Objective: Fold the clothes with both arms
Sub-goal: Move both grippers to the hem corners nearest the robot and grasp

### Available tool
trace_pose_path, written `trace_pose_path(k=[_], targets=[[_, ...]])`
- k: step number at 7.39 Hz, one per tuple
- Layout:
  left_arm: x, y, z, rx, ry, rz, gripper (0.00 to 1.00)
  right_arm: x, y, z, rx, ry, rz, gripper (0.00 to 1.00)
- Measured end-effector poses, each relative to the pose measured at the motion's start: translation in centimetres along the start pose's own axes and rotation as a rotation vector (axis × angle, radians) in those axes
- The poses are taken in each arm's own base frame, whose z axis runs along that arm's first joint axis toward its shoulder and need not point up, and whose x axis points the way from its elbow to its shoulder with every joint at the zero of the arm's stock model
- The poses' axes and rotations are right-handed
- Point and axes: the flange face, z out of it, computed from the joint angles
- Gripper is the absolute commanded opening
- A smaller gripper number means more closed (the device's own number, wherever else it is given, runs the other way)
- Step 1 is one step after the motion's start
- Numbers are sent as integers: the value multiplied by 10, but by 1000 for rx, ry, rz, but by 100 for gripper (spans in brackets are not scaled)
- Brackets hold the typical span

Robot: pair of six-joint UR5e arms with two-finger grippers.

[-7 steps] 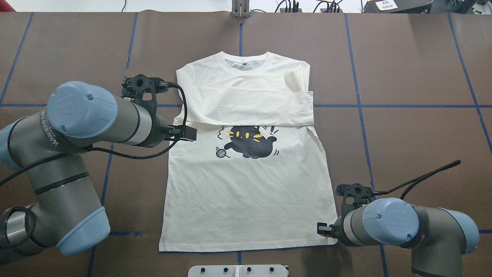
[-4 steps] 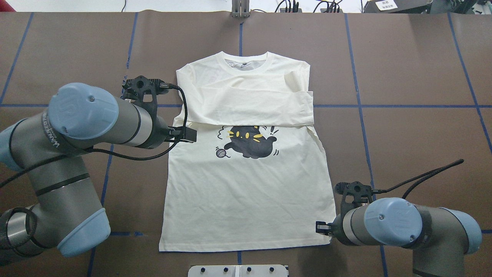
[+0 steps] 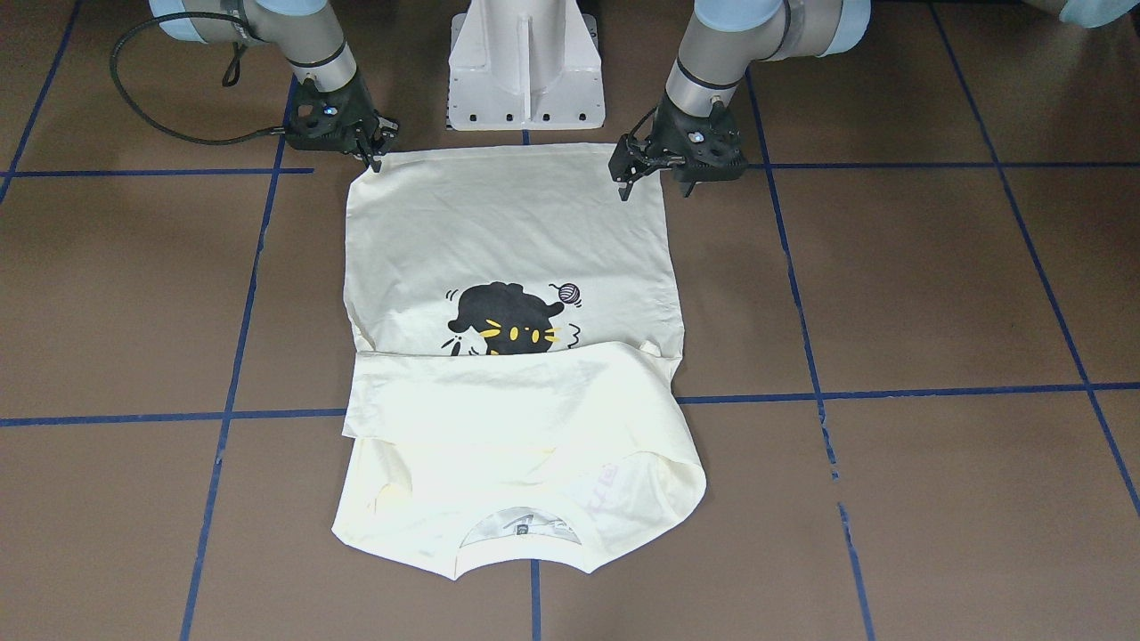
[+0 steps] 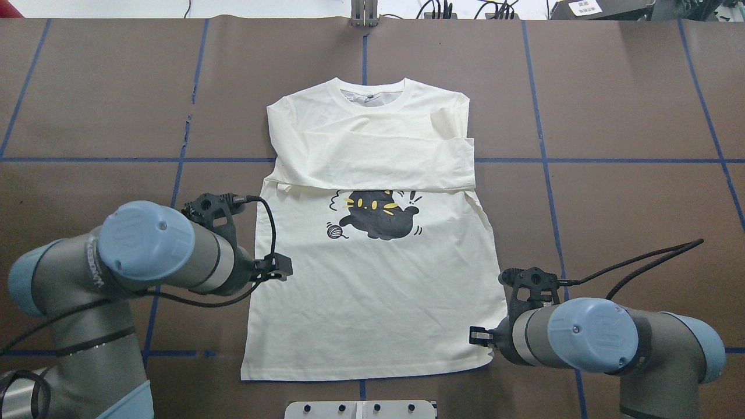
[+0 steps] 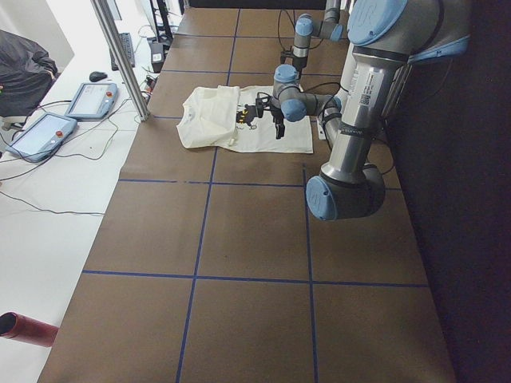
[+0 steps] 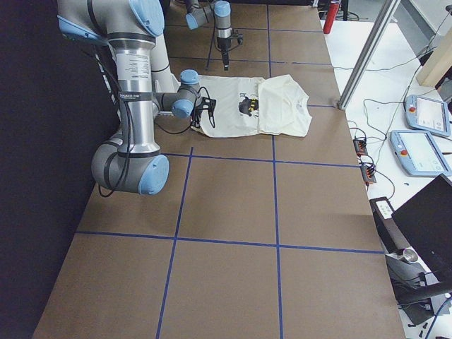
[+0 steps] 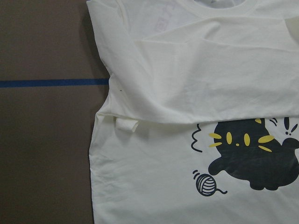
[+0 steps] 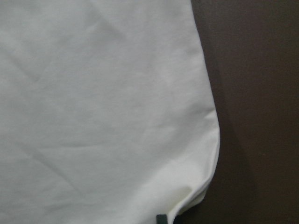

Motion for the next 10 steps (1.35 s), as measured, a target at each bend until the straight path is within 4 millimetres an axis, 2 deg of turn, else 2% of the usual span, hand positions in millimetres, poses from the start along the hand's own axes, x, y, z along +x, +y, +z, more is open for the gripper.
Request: trace_pose_path(k=[1, 2, 3, 6, 9, 10], targets=[[-2, 35, 17, -20, -24, -61, 83, -8, -1, -4, 5, -20, -2, 0], [-6, 58, 30, -27, -46, -95, 83, -17, -1, -8, 6, -37, -6, 0], [-14, 69, 39, -29, -68, -114, 83, -23, -1, -11, 7, -51, -10, 0], [-35, 84, 55, -40, -118, -139, 75, -27, -6, -15, 14, -63, -11, 0], [-39, 92, 62, -48, -136, -148, 61, -28, -10, -19, 21, -78, -8, 0], [-40, 92, 64, -49, -142, -152, 52, -28, -12, -20, 22, -86, -7, 0]])
